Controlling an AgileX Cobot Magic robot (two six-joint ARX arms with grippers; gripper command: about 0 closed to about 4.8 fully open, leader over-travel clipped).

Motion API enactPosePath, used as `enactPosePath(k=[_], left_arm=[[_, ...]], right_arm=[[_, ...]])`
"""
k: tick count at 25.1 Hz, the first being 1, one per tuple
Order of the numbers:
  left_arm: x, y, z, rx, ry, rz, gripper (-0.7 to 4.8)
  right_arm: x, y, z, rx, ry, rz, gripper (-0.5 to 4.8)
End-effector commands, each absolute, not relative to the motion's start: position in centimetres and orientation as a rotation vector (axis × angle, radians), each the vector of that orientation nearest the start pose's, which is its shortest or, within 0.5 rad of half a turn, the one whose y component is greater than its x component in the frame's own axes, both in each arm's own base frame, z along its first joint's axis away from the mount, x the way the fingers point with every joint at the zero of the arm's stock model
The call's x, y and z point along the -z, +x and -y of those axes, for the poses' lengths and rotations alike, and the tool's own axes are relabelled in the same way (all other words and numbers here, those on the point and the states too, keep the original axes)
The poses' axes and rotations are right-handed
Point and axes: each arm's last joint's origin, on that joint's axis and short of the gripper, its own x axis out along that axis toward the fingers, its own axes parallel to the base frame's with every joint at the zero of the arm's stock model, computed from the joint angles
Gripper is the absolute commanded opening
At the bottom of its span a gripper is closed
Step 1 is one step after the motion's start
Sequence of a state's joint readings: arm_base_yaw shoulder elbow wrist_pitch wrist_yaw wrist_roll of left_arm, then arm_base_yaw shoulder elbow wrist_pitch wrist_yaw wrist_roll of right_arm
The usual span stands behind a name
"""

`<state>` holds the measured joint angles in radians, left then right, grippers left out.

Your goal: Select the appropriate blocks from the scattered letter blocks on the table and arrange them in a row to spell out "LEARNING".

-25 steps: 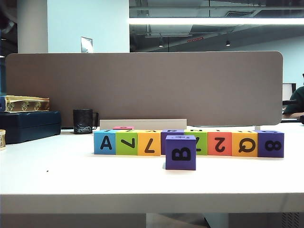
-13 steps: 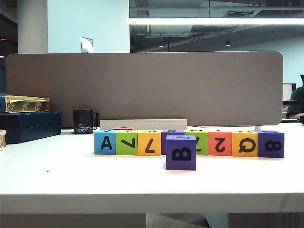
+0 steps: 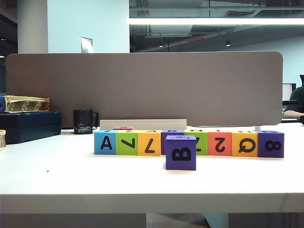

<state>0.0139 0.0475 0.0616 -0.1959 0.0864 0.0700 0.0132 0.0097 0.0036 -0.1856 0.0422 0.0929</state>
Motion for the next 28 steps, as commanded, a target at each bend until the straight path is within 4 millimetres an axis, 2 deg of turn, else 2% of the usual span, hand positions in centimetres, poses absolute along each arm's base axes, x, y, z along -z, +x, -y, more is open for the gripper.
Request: enactPosePath(k=[1, 18, 28], left_arm=[[-15.3, 9.6, 0.1, 0.078, 0.037, -0.174, 0.21], [-14.8, 9.6, -0.3, 0.007, 0.069, -0.181, 0.21], [-15.2, 9.6, 1.0, 0.168, 0.014, -0.139, 0.21]], right_arm=[[-14.7, 9.6, 0.0, 0.041, 0.092, -0.177, -0.01], [-14.7, 9.6, 0.0, 0.041, 0.091, -0.177, -0.01], [-14.7, 9.6, 0.0, 0.041, 0.092, -0.176, -0.01]])
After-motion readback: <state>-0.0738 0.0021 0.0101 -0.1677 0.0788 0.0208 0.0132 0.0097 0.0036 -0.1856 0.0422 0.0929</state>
